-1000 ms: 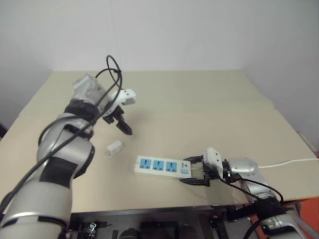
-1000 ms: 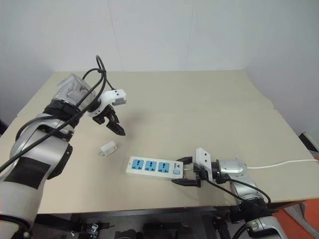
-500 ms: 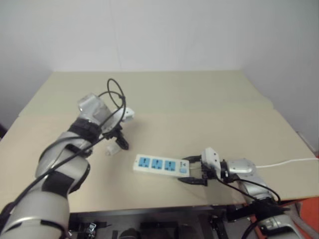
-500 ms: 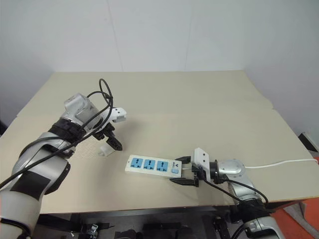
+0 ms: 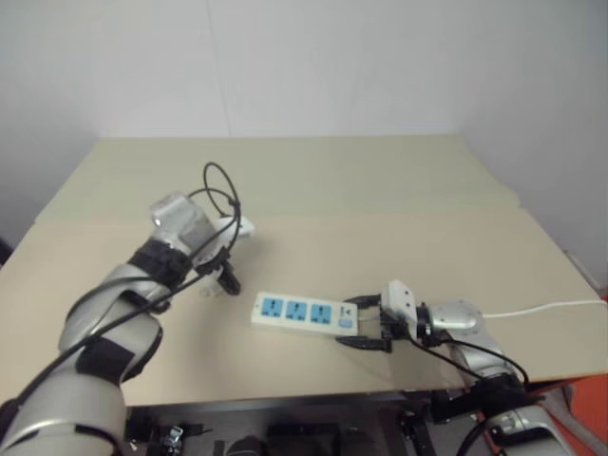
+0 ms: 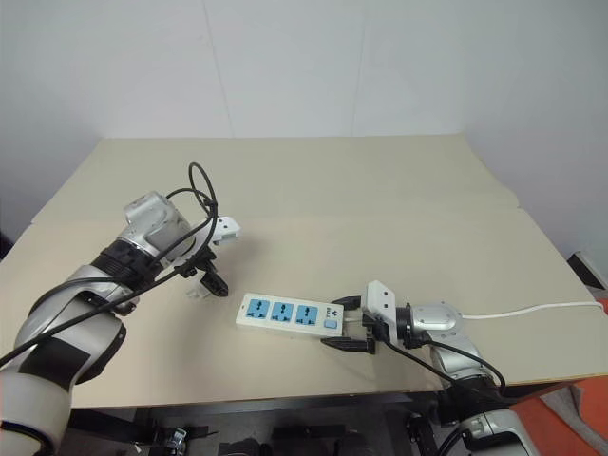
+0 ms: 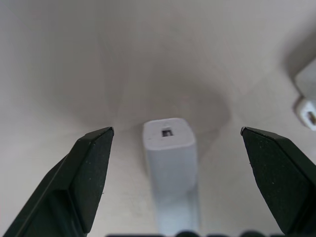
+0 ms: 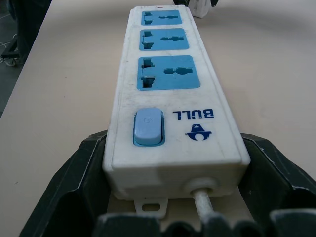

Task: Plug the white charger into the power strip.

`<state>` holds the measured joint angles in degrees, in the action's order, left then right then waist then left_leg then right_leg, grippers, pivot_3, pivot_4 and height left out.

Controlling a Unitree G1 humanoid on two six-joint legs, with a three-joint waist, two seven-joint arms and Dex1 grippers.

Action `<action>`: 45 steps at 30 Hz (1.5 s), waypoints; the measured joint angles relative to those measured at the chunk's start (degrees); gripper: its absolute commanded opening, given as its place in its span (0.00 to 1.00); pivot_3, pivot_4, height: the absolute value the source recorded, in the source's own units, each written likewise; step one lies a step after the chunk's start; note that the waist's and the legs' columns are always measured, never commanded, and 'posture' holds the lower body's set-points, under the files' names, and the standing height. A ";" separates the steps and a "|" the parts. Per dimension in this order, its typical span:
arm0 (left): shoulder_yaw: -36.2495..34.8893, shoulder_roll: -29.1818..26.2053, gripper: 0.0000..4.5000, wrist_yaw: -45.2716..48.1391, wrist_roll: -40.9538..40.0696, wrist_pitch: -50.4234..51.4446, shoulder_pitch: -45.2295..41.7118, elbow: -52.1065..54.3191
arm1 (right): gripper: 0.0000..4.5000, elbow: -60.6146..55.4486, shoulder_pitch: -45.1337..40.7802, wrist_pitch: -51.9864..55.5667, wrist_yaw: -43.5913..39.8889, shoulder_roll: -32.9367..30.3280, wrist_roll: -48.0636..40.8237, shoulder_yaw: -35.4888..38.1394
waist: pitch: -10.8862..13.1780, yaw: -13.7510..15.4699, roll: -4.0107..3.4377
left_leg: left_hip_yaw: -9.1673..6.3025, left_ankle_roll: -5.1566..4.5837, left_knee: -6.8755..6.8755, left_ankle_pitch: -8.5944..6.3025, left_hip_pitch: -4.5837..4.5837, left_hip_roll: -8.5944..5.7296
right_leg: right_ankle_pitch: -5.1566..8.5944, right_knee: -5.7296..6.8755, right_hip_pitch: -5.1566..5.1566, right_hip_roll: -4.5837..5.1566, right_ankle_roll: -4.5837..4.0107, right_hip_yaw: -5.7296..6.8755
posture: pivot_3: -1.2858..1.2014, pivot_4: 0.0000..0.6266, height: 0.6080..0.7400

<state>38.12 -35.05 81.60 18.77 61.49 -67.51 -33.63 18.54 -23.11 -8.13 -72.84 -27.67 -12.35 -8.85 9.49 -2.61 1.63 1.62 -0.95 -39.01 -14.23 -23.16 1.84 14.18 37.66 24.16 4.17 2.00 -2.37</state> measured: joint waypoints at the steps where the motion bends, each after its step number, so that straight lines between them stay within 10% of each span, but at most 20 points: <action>1: 0.00 0.05 1.00 -0.28 -0.21 -0.01 0.00 0.00 | 0.76 0.01 0.00 -0.01 0.01 0.00 0.00 -0.01 | 0.00 0.00 0.00 | 0.00 0.00 0.00 0.00 0.01 0.00 | 0.00 0.00 0.00 0.00 0.00 0.00 | 0.52 0.24 1.00; 8: 0.01 0.66 0.96 -2.17 -0.98 -0.54 0.00 -0.52 | 0.76 0.04 -0.03 -0.06 0.02 -0.03 0.01 -0.03 | 0.00 -0.01 0.00 | 0.00 0.00 0.00 0.00 0.01 0.00 | 0.00 0.01 0.00 0.00 0.00 0.00 | 0.52 0.24 1.00; 19: 0.90 1.07 0.22 -3.11 -1.03 -2.45 -0.10 -2.19 | 0.76 0.14 -0.03 -0.30 0.22 -0.08 0.06 -0.12 | 0.00 0.01 0.00 | 0.03 0.00 -0.01 0.00 0.02 0.00 | 0.00 -0.01 -0.01 0.00 0.00 0.00 | 0.52 0.24 1.00; 28: -3.47 0.34 0.23 -3.85 -3.75 -6.35 -2.18 -1.46 | 0.76 -0.01 -0.02 -0.56 0.31 -0.23 0.09 -0.15 | 0.00 0.03 0.01 | 0.03 0.00 -0.01 0.00 -0.01 -0.01 | 0.00 0.00 0.01 0.01 0.00 0.01 | 0.52 0.24 1.00; 34: -23.71 -0.27 0.23 -5.39 -16.68 -9.64 -6.48 4.36 | 0.76 -0.07 0.04 -0.56 0.07 -0.49 -0.06 -0.17 | -0.01 0.06 -0.01 | -0.06 0.00 0.00 0.00 0.01 -0.01 | 0.00 -0.01 0.00 0.09 0.00 0.00 | 0.52 0.24 1.00; 39: -45.34 8.00 0.23 -10.19 -33.13 -21.87 9.14 16.96 | 0.76 -0.04 0.19 -0.55 -0.22 -0.93 -0.14 -0.23 | -0.14 0.34 -0.17 | -0.06 0.03 -0.03 0.01 0.14 -0.03 | -0.01 0.08 -0.11 0.22 0.00 -0.04 | 0.52 0.24 1.00; 45: -47.33 12.25 0.23 0.52 -48.68 -21.50 19.47 19.37 | 0.76 0.05 0.19 -0.55 -0.60 -1.24 -0.22 -0.08 | -0.13 0.46 -0.14 | 0.02 0.04 -0.09 0.02 0.04 -0.05 | -0.01 0.08 -0.09 0.16 -0.01 0.01 | 0.52 0.24 1.00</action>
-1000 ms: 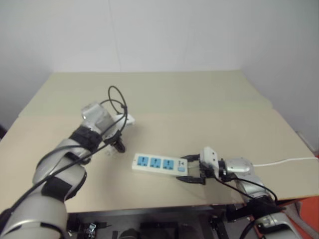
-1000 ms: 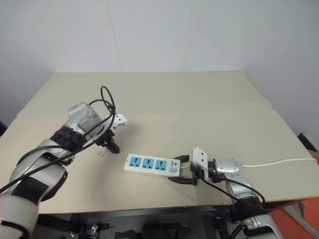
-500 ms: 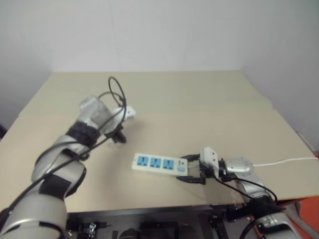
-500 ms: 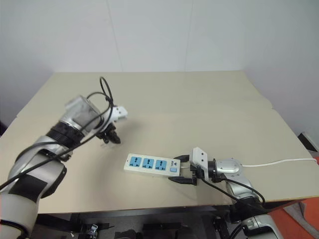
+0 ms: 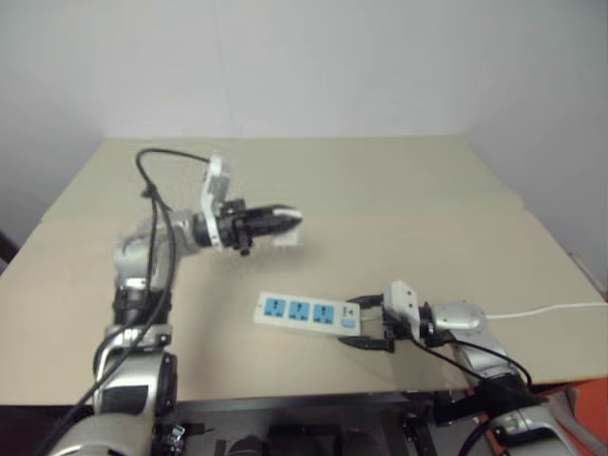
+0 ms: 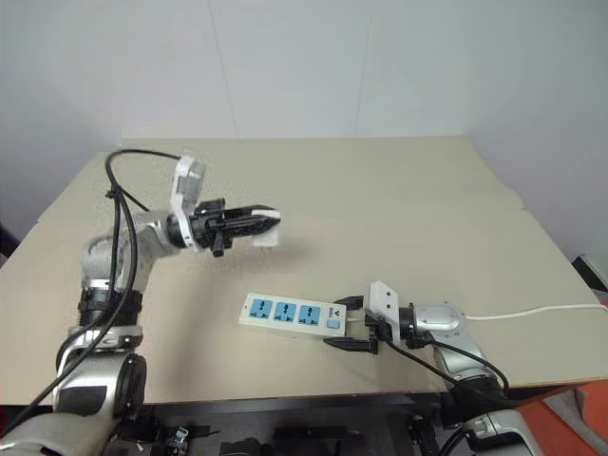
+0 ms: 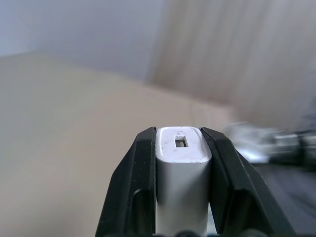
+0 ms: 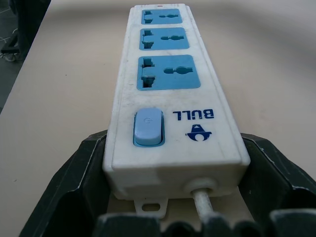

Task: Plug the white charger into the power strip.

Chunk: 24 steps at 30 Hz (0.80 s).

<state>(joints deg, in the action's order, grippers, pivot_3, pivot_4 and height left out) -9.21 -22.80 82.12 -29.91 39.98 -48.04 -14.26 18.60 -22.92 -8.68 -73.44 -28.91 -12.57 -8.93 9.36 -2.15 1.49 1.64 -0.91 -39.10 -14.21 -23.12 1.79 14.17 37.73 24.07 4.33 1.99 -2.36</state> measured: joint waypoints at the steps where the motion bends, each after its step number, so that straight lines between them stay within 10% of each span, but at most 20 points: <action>1: 0.42 0.66 0.23 1.70 -1.36 -0.31 0.01 -0.35 | 0.76 0.16 -0.10 0.00 -0.10 -0.03 0.02 -0.01 | -0.01 0.02 0.00 | 0.04 0.00 0.00 0.00 0.02 -0.01 | 0.00 -0.04 -0.05 0.00 0.00 0.01 | 0.52 0.24 1.00; 24: 20.65 8.73 0.23 9.85 -0.85 -30.18 -0.05 -26.97 | 0.76 1.05 -0.58 -0.75 1.18 0.40 0.23 -1.25 | -0.03 -0.25 0.03 | 0.12 -0.04 0.09 -0.02 0.49 0.02 | 0.01 -0.60 -0.61 -0.12 0.01 0.02 | 0.52 0.24 1.00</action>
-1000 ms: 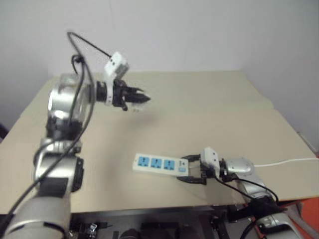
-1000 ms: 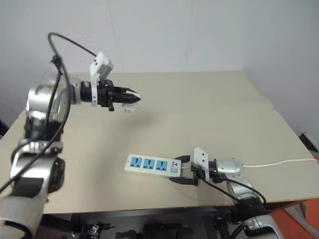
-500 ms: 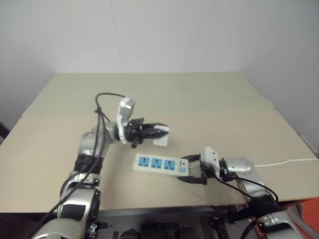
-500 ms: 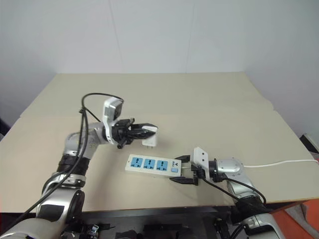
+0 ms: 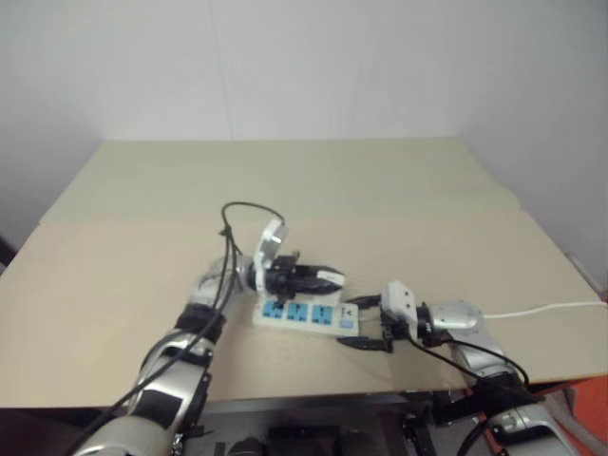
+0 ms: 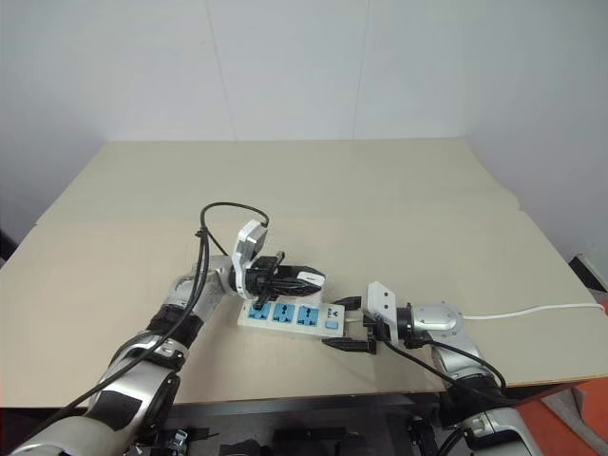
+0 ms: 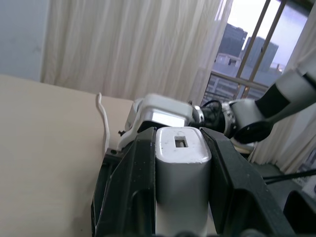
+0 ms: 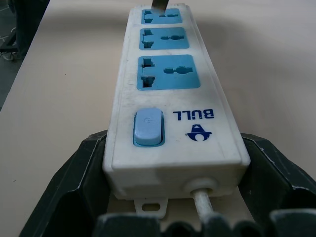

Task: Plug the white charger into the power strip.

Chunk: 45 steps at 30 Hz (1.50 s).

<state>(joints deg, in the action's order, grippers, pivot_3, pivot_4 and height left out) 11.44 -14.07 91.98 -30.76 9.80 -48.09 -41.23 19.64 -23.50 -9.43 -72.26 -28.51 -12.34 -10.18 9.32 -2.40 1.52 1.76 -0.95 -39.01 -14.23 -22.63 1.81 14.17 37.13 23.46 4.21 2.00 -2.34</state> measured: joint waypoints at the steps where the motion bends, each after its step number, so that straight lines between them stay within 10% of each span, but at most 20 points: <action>1: 0.53 0.28 0.23 0.01 0.27 -1.04 -0.02 -0.90 | 0.76 0.01 0.01 0.00 0.09 0.01 0.03 -0.05 | 0.00 -0.02 0.00 | 0.00 0.00 0.01 0.00 0.05 0.00 | 0.00 -0.01 -0.06 0.00 0.00 0.00 | 0.52 0.24 1.00; 45: 7.90 -5.71 0.23 0.22 -0.91 -13.27 2.25 -2.90 | 0.76 -1.40 0.90 -0.50 2.92 0.94 0.13 -1.83 | -0.02 -0.28 0.02 | -0.05 -0.12 0.12 -0.07 0.35 0.15 | 0.02 -0.11 -0.31 -0.19 0.01 -0.07 | 0.52 0.24 1.00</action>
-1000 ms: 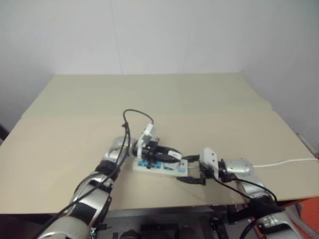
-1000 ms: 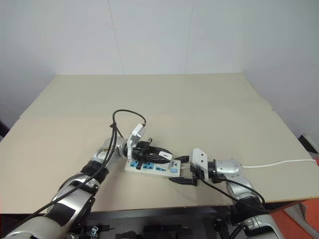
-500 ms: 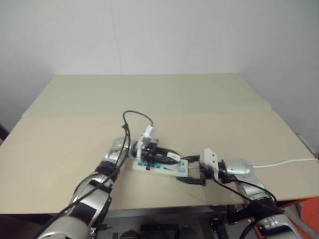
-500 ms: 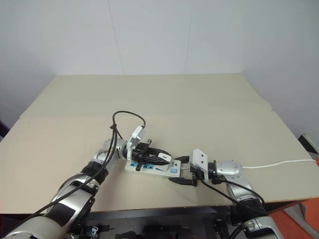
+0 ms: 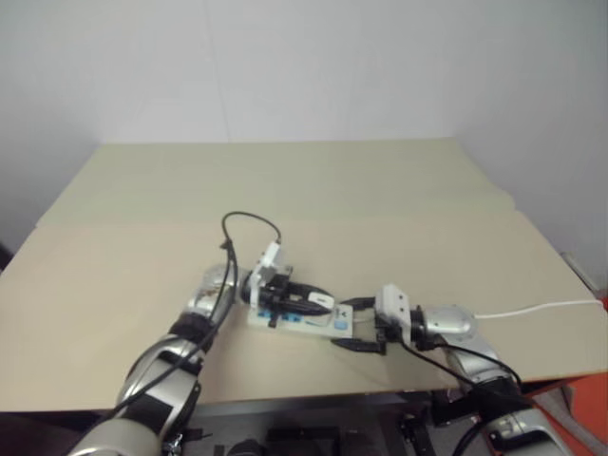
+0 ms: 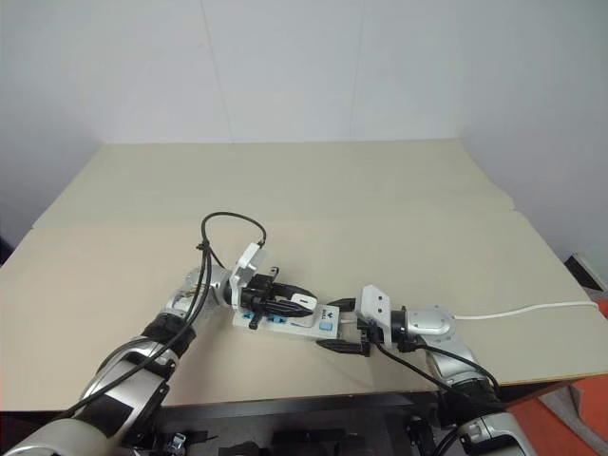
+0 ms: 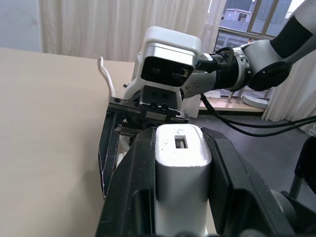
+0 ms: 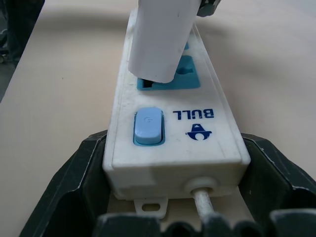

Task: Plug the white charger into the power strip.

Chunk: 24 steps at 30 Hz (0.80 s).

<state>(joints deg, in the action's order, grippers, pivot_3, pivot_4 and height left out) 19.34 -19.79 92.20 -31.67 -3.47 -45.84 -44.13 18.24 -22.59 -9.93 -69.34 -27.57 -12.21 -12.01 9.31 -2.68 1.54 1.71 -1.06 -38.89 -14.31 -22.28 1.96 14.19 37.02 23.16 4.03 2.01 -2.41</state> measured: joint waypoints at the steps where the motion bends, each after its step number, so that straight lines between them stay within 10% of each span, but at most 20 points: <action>1: 0.03 -0.32 0.23 0.00 -0.07 0.00 0.17 0.37 | 0.76 0.10 -0.17 -0.02 0.04 0.06 0.01 -0.23 | 0.00 0.00 0.00 | 0.00 0.00 0.00 0.00 0.00 0.00 | 0.00 0.00 0.00 0.01 0.00 -0.01 | 0.52 0.24 1.00; 24: 1.10 -1.06 0.23 0.18 0.85 -7.24 0.35 -2.70 | 0.76 0.14 0.05 -0.13 1.43 0.10 -0.08 -0.77 | -0.14 0.12 0.01 | 0.06 -0.01 0.00 0.00 0.15 0.00 | 0.00 -0.01 -0.15 -0.01 -0.01 0.00 | 0.52 0.24 1.00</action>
<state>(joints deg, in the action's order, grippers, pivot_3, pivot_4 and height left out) 20.44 -20.84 92.38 -30.82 -10.71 -45.50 -46.82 18.39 -22.54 -10.06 -67.91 -27.47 -12.30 -12.78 9.17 -2.56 1.55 1.76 -1.07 -38.89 -14.31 -22.13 1.96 14.19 37.01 23.01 4.02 2.00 -2.42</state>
